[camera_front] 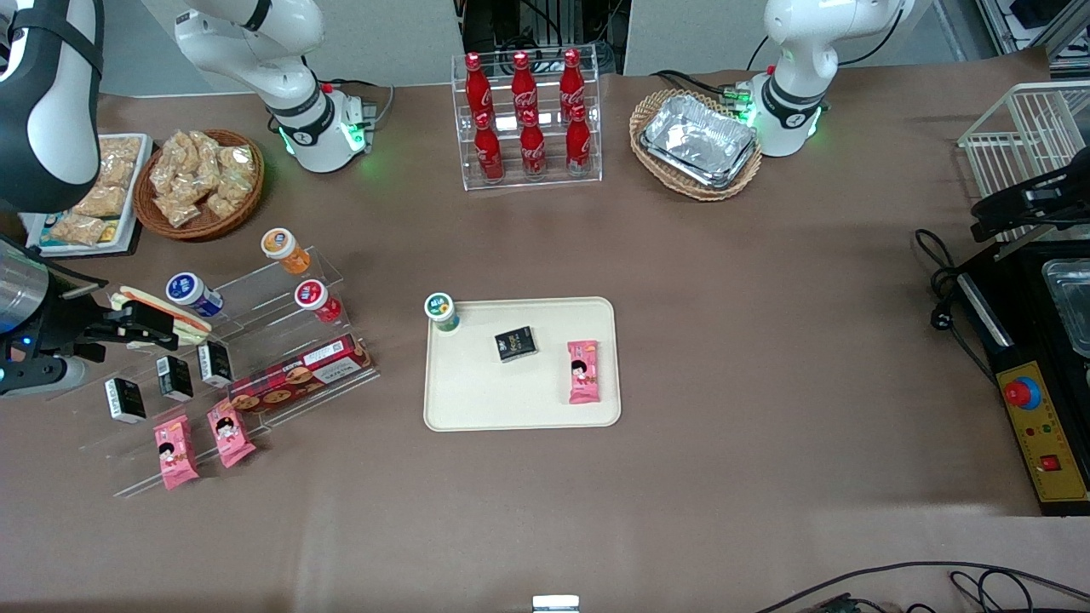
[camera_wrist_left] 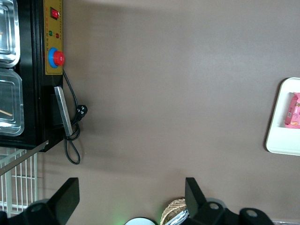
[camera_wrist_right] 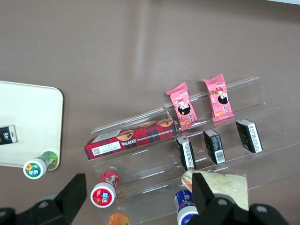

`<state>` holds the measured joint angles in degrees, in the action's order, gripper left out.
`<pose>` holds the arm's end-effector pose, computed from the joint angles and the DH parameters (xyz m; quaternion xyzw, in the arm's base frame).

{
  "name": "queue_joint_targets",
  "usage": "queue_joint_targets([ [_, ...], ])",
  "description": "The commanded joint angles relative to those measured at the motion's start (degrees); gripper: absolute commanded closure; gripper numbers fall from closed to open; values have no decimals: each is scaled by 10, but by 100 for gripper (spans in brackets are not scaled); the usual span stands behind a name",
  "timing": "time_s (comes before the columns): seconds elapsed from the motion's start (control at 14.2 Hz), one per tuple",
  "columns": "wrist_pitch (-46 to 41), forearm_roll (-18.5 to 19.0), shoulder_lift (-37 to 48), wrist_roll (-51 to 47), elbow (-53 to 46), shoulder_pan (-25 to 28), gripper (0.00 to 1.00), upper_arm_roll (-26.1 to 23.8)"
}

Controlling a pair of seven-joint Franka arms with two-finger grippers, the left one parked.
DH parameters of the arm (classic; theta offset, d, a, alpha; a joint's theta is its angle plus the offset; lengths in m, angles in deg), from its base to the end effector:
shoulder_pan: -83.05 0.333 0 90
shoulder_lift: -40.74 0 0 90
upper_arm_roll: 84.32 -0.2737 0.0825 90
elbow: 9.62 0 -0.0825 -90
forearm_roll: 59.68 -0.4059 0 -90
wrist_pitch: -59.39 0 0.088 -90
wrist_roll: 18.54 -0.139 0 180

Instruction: Place sandwich on tray

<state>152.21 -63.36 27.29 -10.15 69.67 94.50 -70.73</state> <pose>0.6406 -0.0017 0.5077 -0.9984 -0.0563 -0.0043 0.0044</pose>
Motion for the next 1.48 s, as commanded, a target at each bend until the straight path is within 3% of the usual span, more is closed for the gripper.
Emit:
queue_joint_targets([
  [0.0,-4,-12,4,-3,-1,-5,0,-1],
  [0.85,-18,-5,12,1,14,-4,0,-1],
  [1.41,-20,25,52,49,65,-23,0,6],
])
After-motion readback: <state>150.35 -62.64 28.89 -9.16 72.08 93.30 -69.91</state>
